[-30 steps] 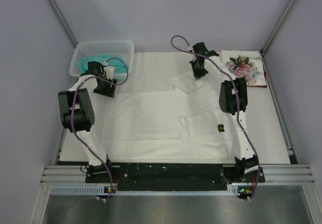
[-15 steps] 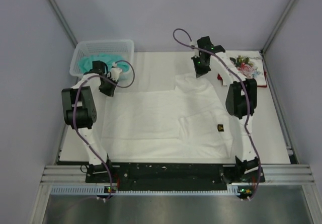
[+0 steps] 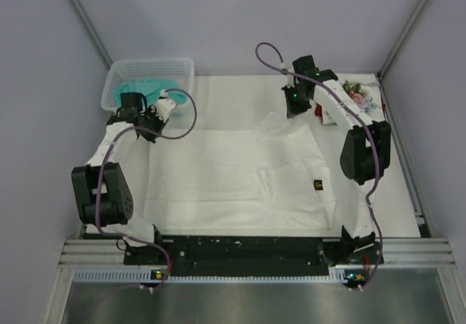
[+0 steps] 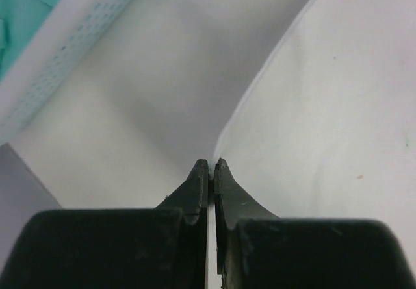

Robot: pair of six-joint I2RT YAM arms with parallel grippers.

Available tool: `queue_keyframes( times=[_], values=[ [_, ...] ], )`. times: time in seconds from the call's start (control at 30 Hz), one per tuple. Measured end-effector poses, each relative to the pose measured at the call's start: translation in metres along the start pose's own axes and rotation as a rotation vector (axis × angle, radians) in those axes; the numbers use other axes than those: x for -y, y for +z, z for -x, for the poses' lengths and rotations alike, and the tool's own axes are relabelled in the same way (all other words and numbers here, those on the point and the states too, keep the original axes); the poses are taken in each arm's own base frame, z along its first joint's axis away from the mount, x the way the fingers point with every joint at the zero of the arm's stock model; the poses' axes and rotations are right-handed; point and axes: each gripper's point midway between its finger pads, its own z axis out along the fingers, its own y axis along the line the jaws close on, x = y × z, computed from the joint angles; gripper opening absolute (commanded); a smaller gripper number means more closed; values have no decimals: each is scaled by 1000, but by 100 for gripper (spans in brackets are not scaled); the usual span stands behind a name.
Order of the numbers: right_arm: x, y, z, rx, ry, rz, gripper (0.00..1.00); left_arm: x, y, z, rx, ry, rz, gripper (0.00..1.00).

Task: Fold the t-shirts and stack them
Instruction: Grap the side of the flattened tshirt furthest away from the robot with both arms, then fold the other side of the tshirt into a rectangle

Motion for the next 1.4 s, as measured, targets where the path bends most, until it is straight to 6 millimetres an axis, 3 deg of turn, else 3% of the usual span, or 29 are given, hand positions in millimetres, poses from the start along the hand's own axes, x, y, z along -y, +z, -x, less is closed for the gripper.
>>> queue_keyframes(
  times=[0.07,0.17,0.3,0.43,0.63,0.8,0.87,0.9,0.97,1.03,1.07,1.17,1.27,1.4],
  values=[
    [-2,-5,-26,-49,11,8,0,1,-20,11,48,48,28,0],
    [-4,-26,-65,-103,28,6,0,9,-43,11,76,120,51,0],
    [-12,-78,-106,-108,55,14,0,31,-56,-11,56,214,37,0],
    [-20,-112,-139,-150,68,38,0,48,-65,-30,15,300,-3,0],
    [-26,-112,-192,-361,103,66,0,52,-70,-44,-41,399,-32,0],
    [-29,-101,-215,-473,113,73,0,54,-66,-61,-88,470,-54,0],
    [-29,-98,-226,-516,121,76,7,60,-62,-71,-109,506,-82,1],
    [-30,-97,-231,-539,130,77,11,63,-60,-77,-122,521,-100,10],
    [-32,-93,-238,-574,146,82,23,68,-58,-86,-148,546,-135,39],
    [-34,-89,-245,-610,163,81,33,71,-56,-95,-182,566,-170,56],
    [-34,-89,-248,-623,169,79,40,72,-56,-100,-202,573,-188,59],
    [-34,-91,-254,-649,185,65,47,79,-59,-114,-258,581,-244,65],
    [-32,-98,-252,-631,183,44,49,82,-70,-121,-294,589,-288,66],
    [-27,-109,-223,-492,165,5,49,76,-82,-109,-280,593,-287,62]
  ],
)
